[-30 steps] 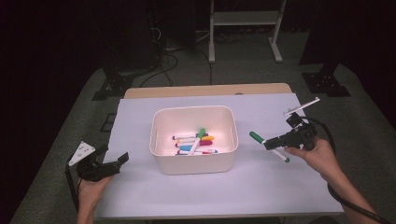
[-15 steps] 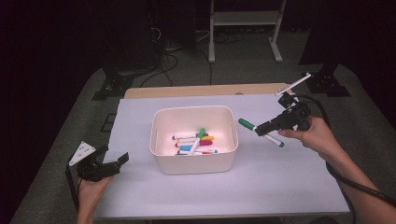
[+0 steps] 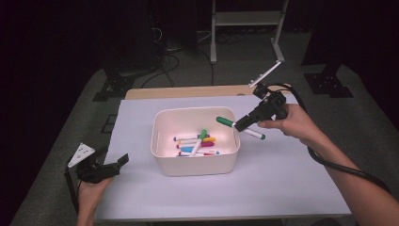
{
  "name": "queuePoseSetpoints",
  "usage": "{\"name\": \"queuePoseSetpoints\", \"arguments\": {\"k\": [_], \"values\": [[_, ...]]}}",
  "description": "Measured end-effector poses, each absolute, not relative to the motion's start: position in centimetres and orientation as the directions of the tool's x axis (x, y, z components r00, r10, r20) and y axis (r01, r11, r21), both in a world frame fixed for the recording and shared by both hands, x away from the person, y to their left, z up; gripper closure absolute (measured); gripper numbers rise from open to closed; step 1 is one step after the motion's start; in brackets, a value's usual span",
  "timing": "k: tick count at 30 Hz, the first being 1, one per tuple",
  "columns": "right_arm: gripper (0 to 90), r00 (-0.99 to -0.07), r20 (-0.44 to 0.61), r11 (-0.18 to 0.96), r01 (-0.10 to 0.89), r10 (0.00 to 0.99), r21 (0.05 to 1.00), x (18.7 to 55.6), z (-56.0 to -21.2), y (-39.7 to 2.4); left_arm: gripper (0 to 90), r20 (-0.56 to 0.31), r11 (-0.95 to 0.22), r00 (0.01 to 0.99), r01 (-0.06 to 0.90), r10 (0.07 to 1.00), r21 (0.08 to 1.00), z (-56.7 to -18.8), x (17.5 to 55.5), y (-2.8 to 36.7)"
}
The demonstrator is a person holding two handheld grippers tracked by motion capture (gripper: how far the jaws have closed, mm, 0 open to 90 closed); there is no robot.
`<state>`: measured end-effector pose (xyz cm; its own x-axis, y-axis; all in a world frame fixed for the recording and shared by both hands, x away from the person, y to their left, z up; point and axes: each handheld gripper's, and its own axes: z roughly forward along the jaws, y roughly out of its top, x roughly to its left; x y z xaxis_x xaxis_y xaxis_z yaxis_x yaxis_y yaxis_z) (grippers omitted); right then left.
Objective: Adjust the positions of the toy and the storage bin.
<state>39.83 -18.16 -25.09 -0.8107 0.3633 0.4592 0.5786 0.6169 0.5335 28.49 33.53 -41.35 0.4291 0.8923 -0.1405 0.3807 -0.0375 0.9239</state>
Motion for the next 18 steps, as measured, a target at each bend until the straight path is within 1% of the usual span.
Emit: {"name": "queuePoseSetpoints", "arguments": {"k": [12, 18], "values": [[75.4, -0.853, 0.449, 0.712, 0.488, 0.267, 0.505, 41.1, -25.6, -12.6, 0.7, -0.14, -0.037, 0.434, 0.376, 0.89, 0.926, -41.3, 28.5, 33.5], [75.4, -0.869, 0.438, 0.76, 0.441, 0.23, 0.477, 42.0, -26.7, -9.5, 0.7, -0.14, -0.041, 0.441, 0.377, 0.887, 0.925, -41.4, 28.7, 33.6]]}}
